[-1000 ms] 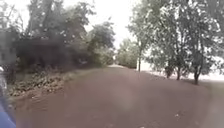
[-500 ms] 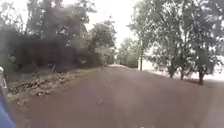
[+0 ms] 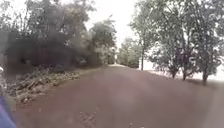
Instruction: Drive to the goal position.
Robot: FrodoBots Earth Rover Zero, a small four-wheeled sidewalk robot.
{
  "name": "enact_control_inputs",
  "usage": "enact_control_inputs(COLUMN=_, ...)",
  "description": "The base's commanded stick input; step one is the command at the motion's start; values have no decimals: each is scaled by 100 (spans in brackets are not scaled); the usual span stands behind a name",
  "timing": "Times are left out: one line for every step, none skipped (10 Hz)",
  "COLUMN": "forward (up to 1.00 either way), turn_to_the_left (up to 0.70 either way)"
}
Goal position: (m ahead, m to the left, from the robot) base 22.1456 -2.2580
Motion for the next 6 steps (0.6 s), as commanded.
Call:
enact_control_inputs(forward=70, turn_to_the_left=-1)
enact_control_inputs(forward=70, turn_to_the_left=-1)
enact_control_inputs(forward=70, turn_to_the_left=-1)
enact_control_inputs(forward=70, turn_to_the_left=-1)
enact_control_inputs(forward=70, turn_to_the_left=-1)
enact_control_inputs(forward=70, turn_to_the_left=-1)
